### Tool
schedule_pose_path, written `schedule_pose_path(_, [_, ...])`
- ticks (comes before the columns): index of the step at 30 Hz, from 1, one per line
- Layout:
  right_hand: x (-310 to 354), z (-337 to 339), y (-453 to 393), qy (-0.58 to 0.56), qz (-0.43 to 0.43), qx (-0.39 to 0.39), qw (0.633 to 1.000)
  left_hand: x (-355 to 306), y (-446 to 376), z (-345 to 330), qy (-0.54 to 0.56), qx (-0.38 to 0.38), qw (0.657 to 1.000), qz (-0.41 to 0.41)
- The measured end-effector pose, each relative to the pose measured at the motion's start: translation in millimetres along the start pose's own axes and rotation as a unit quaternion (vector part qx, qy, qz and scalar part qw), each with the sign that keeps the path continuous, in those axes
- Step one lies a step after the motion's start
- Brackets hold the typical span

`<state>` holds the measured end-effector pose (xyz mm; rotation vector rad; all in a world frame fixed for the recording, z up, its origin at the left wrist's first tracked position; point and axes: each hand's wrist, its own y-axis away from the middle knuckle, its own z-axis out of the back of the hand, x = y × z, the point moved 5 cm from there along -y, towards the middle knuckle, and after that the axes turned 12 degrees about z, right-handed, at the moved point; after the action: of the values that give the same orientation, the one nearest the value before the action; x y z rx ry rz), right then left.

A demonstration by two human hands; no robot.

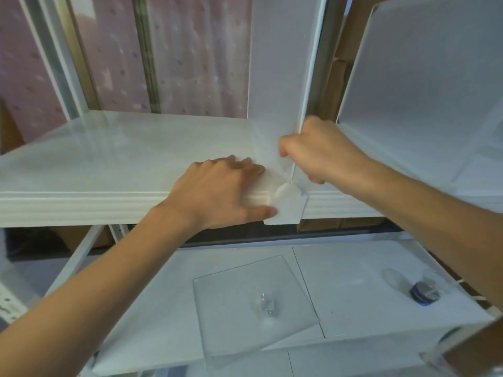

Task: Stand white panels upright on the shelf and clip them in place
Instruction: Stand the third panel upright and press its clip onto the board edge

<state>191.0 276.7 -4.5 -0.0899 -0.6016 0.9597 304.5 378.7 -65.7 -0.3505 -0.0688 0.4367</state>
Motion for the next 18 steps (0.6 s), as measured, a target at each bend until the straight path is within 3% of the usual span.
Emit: schedule_pose_path(18, [-9.2, -9.5, 6.8, -0.059, -0.043, -0.01, 0.997, 0.3, -3.8, -5.3, -0.01, -0.023, 1.0, 0.009])
